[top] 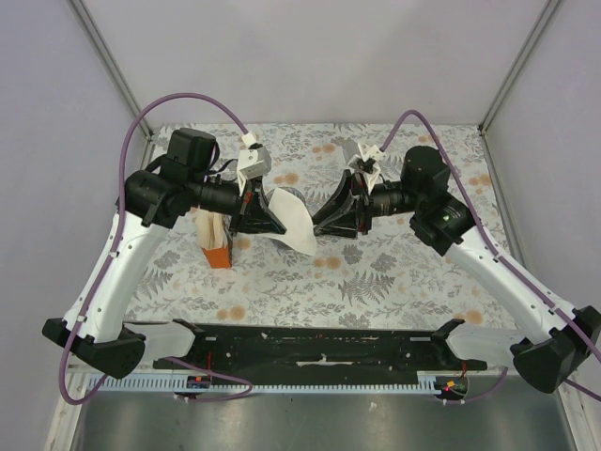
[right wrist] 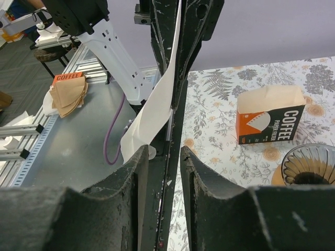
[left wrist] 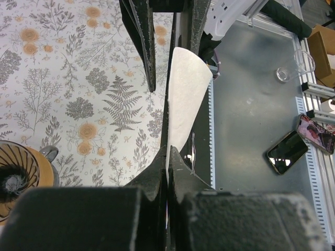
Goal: Place the coffee filter in the dripper
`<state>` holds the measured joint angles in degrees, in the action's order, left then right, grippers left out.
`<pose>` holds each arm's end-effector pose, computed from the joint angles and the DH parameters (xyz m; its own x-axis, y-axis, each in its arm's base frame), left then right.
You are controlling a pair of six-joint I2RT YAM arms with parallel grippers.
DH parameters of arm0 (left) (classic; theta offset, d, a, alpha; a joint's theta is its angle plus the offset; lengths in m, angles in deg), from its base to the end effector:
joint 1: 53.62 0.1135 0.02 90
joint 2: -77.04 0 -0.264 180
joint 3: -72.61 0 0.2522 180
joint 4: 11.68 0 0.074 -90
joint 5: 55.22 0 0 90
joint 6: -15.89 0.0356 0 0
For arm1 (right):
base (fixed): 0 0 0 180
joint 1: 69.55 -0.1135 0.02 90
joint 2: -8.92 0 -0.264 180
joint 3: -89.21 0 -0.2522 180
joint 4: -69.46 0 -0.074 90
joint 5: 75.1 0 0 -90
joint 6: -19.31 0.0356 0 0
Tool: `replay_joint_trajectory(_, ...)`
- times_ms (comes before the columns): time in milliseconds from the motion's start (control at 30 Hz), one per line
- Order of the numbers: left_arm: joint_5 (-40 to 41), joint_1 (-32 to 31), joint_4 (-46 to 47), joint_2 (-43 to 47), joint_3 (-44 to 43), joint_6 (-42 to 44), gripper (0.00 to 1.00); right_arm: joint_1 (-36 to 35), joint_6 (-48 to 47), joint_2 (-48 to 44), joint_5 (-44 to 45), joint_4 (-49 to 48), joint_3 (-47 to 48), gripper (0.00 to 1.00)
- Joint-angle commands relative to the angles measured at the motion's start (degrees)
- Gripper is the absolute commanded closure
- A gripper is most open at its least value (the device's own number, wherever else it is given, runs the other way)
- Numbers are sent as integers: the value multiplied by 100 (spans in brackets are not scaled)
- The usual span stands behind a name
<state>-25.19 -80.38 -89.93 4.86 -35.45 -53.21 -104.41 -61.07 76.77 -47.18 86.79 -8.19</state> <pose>0.1749 -0.1227 0.4508 -0.2780 0.3401 -0.8983 0.9587 0.0402 -0.2815 0.1912 0.1715 0.4181 -0.2022 -0.0455 -0.9783 -0.9718 -0.1143 0.2062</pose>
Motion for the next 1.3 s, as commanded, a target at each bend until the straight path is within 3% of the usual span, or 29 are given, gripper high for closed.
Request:
replay_joint_trajectory(0,116,-57,-29,-24,-203,238,98,-136,109,-27,125,-252,288,62)
replay_joint_trajectory(233,134,-83,-11,-6,-194,265,98,-294,92,0,740,-50,376,64)
replay_joint_trajectory(433,345,-92,-90,-6,-194,467,98,-645,-92,-229,1655,284,394,74)
replay_joint_trajectory(633,512,-83,-204,-6,-317,625,98,-751,-180,-317,1779,495,385,77)
replay_joint_trajectory(933,767,-83,-406,29,-396,1108,98,-769,-461,-677,1928,714,95,67)
replay_joint_trajectory(1267,899,-83,-1505,169,-826,2259,98,-760,-1463,-1125,1972,1541,34,51)
